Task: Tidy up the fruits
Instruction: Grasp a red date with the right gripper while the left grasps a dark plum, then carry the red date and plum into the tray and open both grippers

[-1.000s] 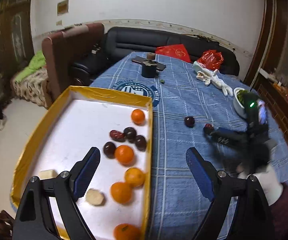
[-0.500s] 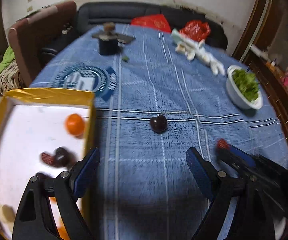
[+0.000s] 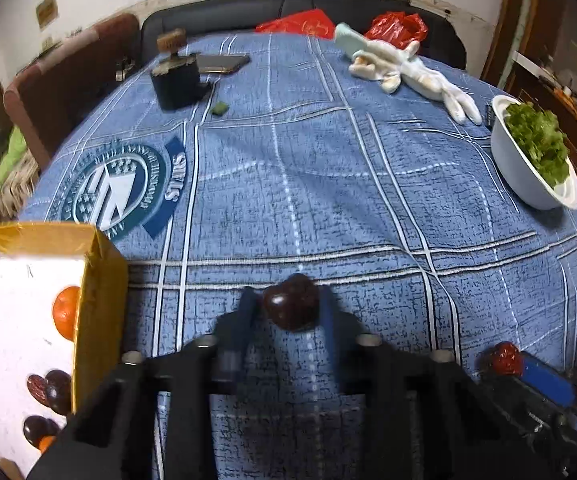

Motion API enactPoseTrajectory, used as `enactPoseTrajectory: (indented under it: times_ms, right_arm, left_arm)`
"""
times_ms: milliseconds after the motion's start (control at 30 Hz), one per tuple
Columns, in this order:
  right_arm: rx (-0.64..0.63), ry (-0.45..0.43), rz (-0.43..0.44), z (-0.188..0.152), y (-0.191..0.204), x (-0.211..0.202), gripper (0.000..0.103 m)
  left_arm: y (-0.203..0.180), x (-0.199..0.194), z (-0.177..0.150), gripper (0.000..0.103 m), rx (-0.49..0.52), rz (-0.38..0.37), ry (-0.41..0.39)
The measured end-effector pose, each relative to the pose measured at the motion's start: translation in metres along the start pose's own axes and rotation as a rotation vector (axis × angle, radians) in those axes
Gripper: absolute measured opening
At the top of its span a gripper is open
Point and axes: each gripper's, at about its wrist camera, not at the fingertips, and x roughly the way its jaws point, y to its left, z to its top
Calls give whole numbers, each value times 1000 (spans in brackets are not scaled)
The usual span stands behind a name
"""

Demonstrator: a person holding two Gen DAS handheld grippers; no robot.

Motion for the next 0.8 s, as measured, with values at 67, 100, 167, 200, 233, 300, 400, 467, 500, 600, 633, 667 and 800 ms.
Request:
enactPoseTrajectory:
  times_ms: [67, 100, 167, 200, 233, 300, 400, 467, 500, 600, 633, 667, 800]
  right_arm:
    - [0, 0, -5, 0, 0, 1, 26]
    - [0, 1, -6, -1, 0, 1, 26]
    - [-2, -1, -11, -2, 0, 1, 25]
    - [-3, -2, -13, -2, 0, 1, 25]
    - [-7, -4, -16, -2, 1, 1, 25]
    - [-15, -10, -22, -1, 3, 2, 25]
    - [-32, -23, -28, -2, 7, -1, 25]
    - [-52, -32, -34, -3, 11, -3, 25]
    - [-65, -37, -35, -5, 15, -4, 25]
    - [-109, -53, -28, -9, 28, -9, 25]
    - [-120, -54, -18, -11, 33, -10, 25]
    - [-128, -53, -11, -12, 38, -10, 25]
    - [-177, -57, 29, -21, 66, -16, 25]
  left_arm:
    - [-1, -4, -3, 25, -1, 0, -8]
    - [0, -6, -4, 25, -6, -5, -11]
    - [3, -16, -8, 25, -29, -22, -26]
    - [4, -21, -10, 25, -37, -29, -36]
    - [7, -30, -13, 25, -51, -37, -51]
    - [12, -46, -19, 25, -71, -48, -70]
    - [25, -75, -32, 25, -96, -59, -105]
    - [37, -95, -42, 26, -118, -43, -132]
    - [44, -105, -49, 26, -132, -29, -145]
    - [71, -131, -70, 26, -197, -3, -180]
    - [82, -138, -77, 26, -223, 1, -188]
    - [97, -146, -86, 26, -259, 8, -196]
    - [138, -160, -113, 26, -348, 49, -210]
